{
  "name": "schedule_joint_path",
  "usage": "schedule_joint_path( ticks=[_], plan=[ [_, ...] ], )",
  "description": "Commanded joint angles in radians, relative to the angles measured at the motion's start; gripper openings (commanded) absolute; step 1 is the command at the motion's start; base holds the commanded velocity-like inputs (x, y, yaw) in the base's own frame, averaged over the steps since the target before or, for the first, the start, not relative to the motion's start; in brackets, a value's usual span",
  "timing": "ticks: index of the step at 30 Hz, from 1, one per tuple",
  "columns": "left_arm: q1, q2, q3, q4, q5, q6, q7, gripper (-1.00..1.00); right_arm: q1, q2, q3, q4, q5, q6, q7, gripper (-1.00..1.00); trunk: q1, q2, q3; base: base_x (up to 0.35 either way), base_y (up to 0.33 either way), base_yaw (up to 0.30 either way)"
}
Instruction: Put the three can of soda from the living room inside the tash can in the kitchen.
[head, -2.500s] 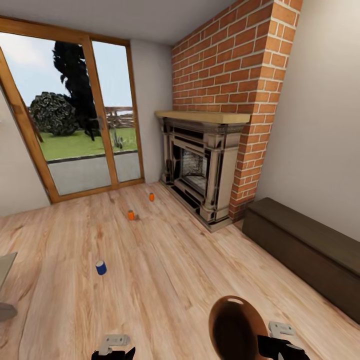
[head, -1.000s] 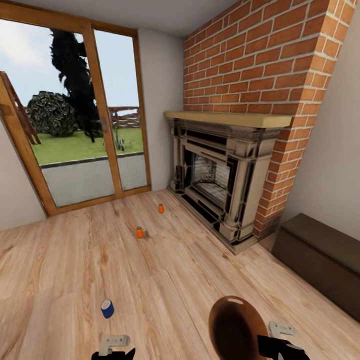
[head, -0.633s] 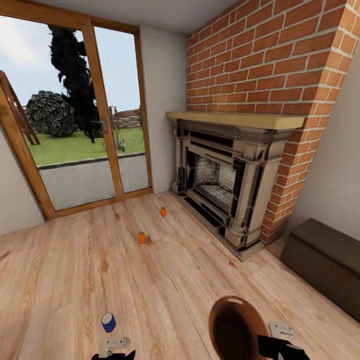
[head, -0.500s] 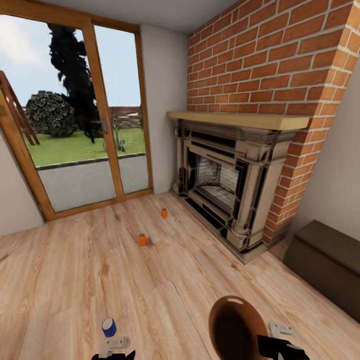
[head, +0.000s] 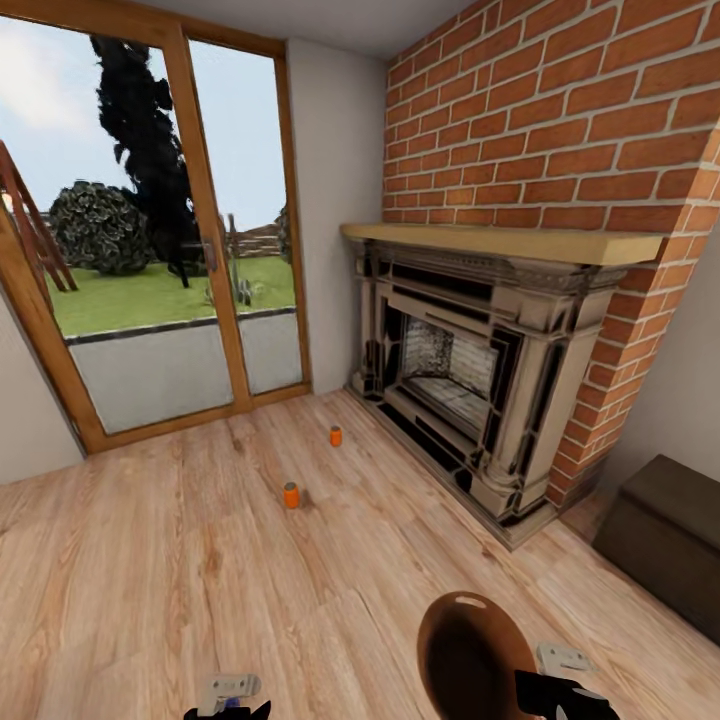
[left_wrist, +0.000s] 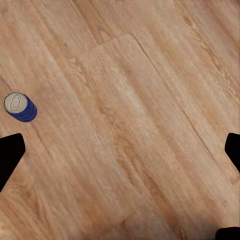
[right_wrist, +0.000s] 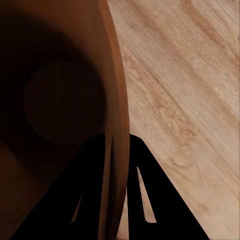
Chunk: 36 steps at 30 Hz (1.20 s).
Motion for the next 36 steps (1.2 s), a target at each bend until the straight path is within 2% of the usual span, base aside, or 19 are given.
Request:
schedule_joint_path(
  ticks=[1, 29, 36],
  plan=[
    [0.0, 0.0, 0.0, 0.0, 0.0, 0.0, 0.0, 1.0, 0.0, 0.0, 0.0, -0.001, -0.007, 0.0, 0.007, -1.0, 0.0, 0.0, 0.0, 0.303, 0.178, 0.0],
    [0.0, 0.0, 0.001, 0.0, 0.003, -0.005, 0.0, 1.0, 0.0, 0.0, 0.0, -0.001, -0.007, 0.0, 0.007, -1.0, 0.0, 0.0, 0.0, 0.298, 0.183, 0.0],
    [0.0, 0.0, 0.001, -0.002, 0.005, -0.008, 0.0, 1.0, 0.0, -0.001, 0.0, -0.001, -0.007, 0.0, 0.007, -1.0, 0.0, 0.0, 0.0, 0.097, 0.069, 0.0]
  ],
)
